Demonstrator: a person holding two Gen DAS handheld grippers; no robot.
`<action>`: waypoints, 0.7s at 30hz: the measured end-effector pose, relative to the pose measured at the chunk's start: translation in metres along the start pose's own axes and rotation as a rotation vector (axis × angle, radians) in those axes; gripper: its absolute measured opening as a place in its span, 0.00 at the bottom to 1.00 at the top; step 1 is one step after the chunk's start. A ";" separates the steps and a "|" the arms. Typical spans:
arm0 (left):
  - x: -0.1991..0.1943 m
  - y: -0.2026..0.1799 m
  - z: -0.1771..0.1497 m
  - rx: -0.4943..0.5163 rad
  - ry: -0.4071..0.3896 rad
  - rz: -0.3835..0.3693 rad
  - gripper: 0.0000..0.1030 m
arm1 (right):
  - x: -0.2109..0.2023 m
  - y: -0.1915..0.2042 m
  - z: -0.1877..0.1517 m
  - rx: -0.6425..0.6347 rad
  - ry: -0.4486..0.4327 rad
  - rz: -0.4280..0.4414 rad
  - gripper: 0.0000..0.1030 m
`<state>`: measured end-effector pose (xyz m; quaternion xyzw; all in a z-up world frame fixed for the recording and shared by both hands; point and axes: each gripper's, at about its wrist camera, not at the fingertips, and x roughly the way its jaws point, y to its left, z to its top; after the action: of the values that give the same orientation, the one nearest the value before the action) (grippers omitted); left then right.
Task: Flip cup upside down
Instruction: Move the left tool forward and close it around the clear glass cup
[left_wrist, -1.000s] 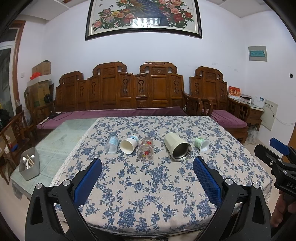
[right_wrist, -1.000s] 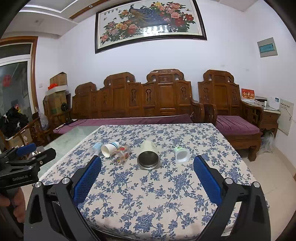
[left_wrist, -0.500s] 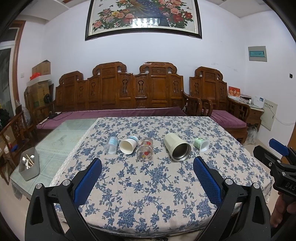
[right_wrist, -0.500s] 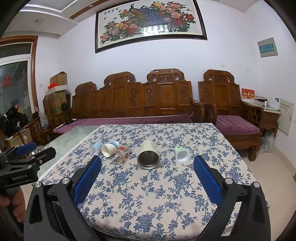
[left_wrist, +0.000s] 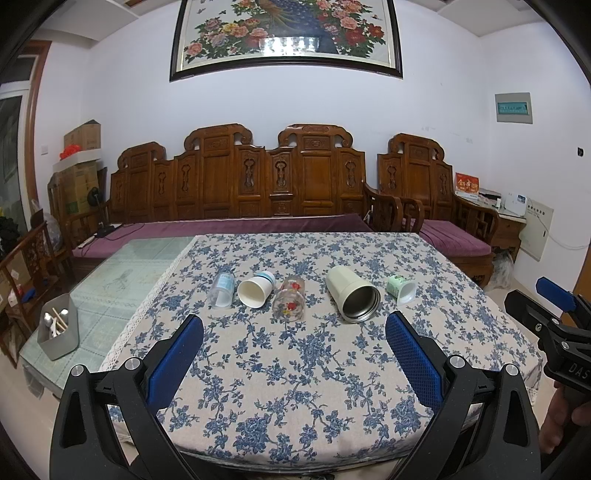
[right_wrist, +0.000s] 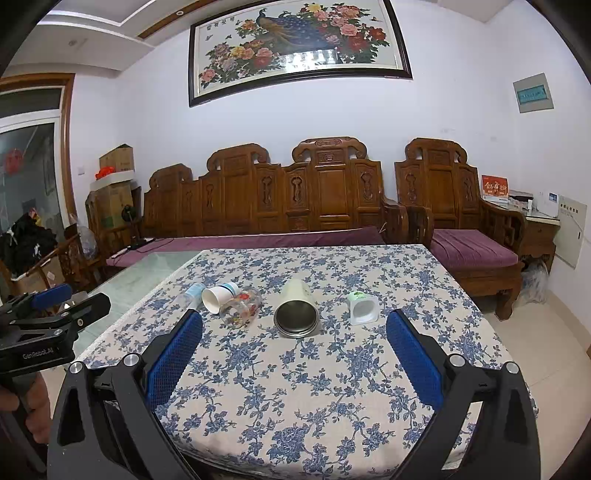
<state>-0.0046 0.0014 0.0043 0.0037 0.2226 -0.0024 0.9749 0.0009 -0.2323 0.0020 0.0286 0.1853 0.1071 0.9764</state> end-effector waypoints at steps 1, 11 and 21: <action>0.001 0.000 0.000 0.001 0.002 0.001 0.92 | 0.000 0.000 0.000 0.000 0.000 0.000 0.97; 0.038 0.001 -0.006 0.029 0.097 -0.027 0.92 | 0.030 -0.009 -0.013 0.016 0.056 0.013 0.97; 0.115 0.011 -0.005 0.096 0.234 -0.027 0.92 | 0.108 -0.027 -0.028 0.016 0.185 0.021 0.97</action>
<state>0.0965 0.0125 -0.0503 0.0477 0.3343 -0.0259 0.9409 0.0943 -0.2346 -0.0652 0.0284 0.2751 0.1182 0.9537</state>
